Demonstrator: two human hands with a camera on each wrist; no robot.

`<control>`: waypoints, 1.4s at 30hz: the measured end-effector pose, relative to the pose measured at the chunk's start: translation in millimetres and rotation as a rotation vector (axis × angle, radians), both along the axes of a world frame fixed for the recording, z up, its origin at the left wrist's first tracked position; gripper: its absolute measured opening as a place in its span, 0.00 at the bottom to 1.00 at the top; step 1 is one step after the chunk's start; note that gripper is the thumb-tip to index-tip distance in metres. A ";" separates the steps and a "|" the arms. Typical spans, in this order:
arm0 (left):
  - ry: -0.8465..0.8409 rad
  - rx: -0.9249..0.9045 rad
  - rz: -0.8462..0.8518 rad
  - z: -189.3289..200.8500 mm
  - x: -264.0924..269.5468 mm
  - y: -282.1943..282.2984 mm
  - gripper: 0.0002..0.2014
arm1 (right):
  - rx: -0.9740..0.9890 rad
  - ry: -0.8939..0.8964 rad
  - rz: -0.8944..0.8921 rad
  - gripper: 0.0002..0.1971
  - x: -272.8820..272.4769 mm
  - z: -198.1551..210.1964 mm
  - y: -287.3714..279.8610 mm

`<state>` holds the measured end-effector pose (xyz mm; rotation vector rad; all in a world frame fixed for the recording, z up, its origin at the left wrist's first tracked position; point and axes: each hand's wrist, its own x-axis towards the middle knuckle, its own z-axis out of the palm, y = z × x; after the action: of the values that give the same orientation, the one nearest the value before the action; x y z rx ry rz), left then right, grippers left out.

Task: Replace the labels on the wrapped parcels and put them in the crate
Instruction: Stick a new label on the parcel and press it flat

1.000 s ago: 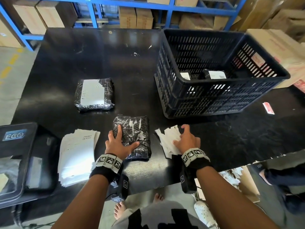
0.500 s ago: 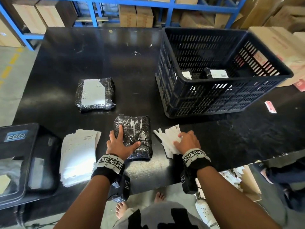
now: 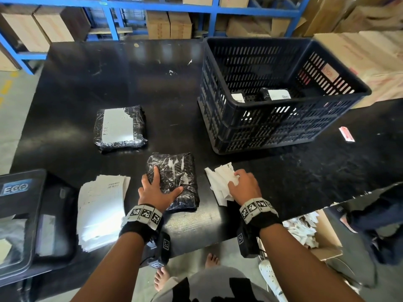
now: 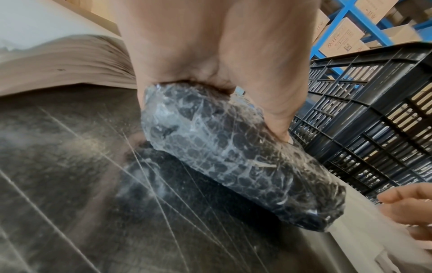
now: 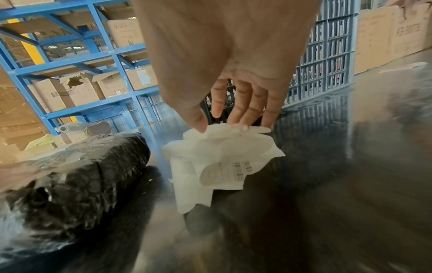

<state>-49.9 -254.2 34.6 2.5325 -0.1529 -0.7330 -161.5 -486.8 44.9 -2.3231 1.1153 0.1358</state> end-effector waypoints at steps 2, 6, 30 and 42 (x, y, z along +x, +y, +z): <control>0.001 0.012 -0.010 0.8 -0.2 -0.2 0.54 | -0.020 -0.059 -0.021 0.17 -0.8 2.0 3.2; 0.024 0.006 0.003 0.9 0.3 -0.5 0.54 | -0.202 -0.096 0.039 0.17 -0.3 10.4 13.9; -0.269 -0.434 0.339 23.7 6.1 110.2 0.14 | 0.322 -0.207 0.666 0.11 82.4 34.2 164.5; -0.043 0.032 0.209 -7.1 -6.0 153.1 0.44 | 0.275 0.019 0.727 0.21 126.1 10.7 242.9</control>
<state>-55.9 -101.1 27.5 2.5460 0.1085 -0.6037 -35.4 -243.8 55.6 -2.3575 0.1905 0.5402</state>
